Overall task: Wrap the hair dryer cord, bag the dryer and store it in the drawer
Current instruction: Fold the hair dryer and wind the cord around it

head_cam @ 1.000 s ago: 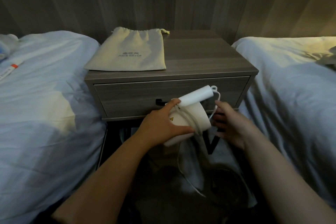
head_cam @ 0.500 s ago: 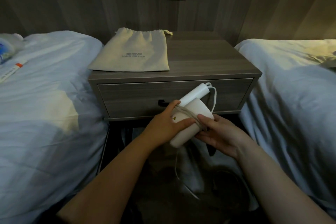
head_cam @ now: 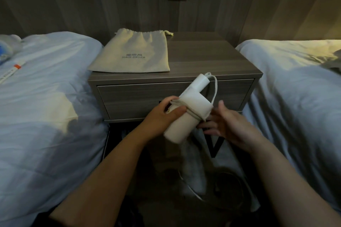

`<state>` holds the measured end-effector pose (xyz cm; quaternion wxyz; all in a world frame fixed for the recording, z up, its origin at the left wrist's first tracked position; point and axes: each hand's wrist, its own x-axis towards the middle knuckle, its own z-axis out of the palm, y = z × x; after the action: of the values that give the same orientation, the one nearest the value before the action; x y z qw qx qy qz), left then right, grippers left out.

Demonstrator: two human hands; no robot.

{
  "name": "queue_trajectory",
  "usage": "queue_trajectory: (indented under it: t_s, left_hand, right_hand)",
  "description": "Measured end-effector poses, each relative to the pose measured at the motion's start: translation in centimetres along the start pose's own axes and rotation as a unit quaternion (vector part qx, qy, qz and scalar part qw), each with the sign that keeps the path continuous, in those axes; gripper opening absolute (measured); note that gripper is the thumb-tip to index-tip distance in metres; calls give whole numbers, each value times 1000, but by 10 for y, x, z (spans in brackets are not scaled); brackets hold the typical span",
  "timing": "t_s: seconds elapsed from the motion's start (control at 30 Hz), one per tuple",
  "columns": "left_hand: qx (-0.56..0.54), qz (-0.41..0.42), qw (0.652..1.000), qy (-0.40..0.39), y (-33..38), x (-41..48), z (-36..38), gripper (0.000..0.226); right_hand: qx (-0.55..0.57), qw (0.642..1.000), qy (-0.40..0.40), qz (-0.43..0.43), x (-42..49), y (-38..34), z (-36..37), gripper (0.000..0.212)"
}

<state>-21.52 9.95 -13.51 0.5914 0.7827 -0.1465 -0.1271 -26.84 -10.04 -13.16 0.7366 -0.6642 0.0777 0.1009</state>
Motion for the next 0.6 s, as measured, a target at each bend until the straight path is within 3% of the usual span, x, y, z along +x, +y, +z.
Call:
queue_trajectory:
  t_s: [0.07,0.13,0.23,0.37,0.47,0.53,0.6]
  left_hand:
    - [-67,3,998,-9,2,0,-3,36]
    - [-127,-16,991,-29,5,-3,-7,20]
    - [-205,-95,972,-59,3,-5,-12,35]
    - [-259,-131,954,-76,5,-10,-12,52]
    - [-291,-140,943,-77,5,-8,-12,69]
    - [-296,-142,941,-87,2,-6,-14,75]
    - [-280,-132,947,-83,1,-5,-16,65]
  right_hand:
    - [74,997,23,26,9,2,-11,57]
    - [61,995,75,38,18,10,-14,47]
    - [6,992,117,40,30,24,-13,37]
    - [-10,997,25,75,30,29,-4,45]
    - [-68,991,-41,106,23,30,6,29]
    - [-93,991,-29,94,23,32,9,17]
    - [-87,994,15,66,26,32,8,14]
